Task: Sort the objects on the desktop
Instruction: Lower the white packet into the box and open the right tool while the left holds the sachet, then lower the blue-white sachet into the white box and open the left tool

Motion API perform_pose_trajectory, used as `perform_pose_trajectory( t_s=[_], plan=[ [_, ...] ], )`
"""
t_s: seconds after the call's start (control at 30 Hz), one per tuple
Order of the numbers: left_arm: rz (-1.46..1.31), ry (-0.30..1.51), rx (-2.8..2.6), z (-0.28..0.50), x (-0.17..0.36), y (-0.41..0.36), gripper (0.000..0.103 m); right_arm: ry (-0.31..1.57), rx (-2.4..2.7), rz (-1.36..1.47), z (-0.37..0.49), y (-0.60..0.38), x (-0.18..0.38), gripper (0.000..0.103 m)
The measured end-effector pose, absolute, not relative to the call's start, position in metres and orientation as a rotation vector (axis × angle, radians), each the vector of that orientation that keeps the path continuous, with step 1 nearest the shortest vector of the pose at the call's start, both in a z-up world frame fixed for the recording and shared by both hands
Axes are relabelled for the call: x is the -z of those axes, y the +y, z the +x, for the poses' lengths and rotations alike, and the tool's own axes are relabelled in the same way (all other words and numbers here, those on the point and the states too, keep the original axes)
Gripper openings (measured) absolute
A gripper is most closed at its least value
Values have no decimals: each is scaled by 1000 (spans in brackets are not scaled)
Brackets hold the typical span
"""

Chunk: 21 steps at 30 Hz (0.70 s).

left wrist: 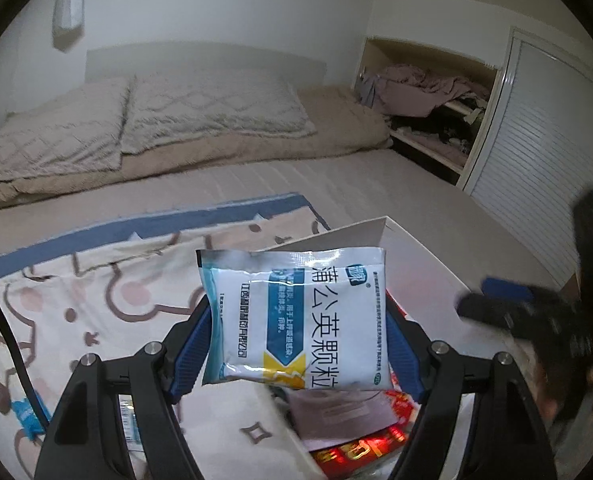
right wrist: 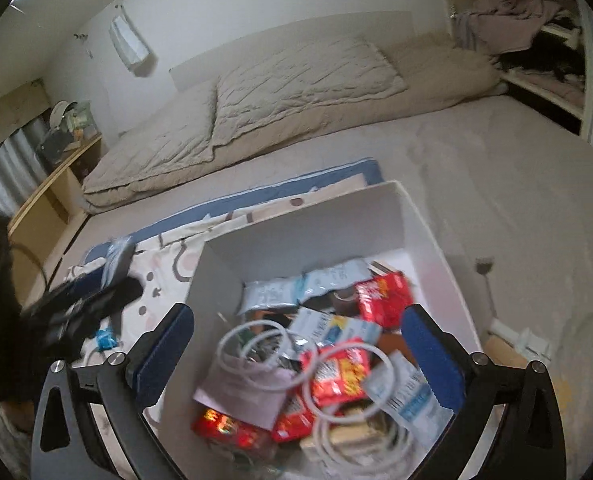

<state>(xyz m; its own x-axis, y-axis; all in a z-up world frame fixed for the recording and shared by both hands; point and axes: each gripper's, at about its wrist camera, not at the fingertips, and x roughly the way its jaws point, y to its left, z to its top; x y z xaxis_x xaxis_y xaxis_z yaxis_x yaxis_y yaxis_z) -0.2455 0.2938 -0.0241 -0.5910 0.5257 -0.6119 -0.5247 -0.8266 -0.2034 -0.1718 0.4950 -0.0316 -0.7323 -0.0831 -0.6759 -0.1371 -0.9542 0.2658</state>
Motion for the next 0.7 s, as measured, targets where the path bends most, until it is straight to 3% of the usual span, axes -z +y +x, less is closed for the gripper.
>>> perform_pose_trajectory(
  t_s=[0.3,0.7],
  plan=[
    [-1186,-19,-2314,-282,52,350,77,622,-2843,-1058,-135,508,49,103],
    [-1315,117,-2366,-307,83,383,77,594,-2823,-1105,-130,508,70,103]
  ],
)
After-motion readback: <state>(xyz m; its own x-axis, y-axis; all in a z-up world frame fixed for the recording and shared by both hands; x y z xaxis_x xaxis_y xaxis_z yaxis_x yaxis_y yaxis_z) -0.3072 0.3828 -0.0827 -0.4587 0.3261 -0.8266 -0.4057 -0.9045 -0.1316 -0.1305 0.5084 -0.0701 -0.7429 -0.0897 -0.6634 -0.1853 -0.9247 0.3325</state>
